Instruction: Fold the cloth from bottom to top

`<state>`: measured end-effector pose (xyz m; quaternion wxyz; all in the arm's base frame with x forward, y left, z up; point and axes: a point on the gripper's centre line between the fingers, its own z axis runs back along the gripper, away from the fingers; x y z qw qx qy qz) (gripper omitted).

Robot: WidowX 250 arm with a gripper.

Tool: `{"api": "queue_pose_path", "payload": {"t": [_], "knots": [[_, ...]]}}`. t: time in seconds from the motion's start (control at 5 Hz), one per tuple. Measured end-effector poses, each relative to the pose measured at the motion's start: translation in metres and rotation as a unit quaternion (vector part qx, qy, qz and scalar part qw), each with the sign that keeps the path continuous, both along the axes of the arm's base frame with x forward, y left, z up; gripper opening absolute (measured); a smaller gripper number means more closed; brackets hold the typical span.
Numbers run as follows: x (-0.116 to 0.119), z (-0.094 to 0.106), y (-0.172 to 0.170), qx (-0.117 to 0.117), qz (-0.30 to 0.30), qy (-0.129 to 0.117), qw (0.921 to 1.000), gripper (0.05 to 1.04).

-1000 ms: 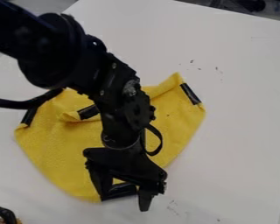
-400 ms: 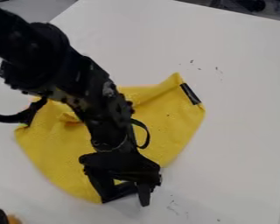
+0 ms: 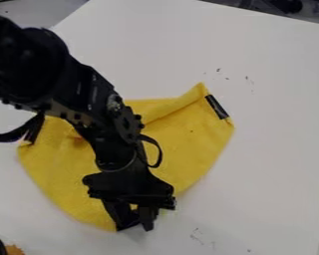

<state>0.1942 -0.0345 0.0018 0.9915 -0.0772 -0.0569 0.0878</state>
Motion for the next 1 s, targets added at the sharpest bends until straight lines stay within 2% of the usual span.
{"api": "queue_pose_path", "payload": {"t": [0.2,0.4,0.6,0.8,1.0], "knots": [[0.003,0.001,0.001,0.027,0.002,0.015,0.9995,0.359],[0.003,0.002,-0.001,0.063,-0.012,0.042,0.997,0.227],[0.008,0.014,0.001,0.089,-0.013,0.055,0.9945,0.13],[0.018,0.046,0.002,0.1,-0.029,0.07,0.992,0.08],[0.034,0.072,0.02,0.101,-0.035,0.088,0.9904,0.076]]}}
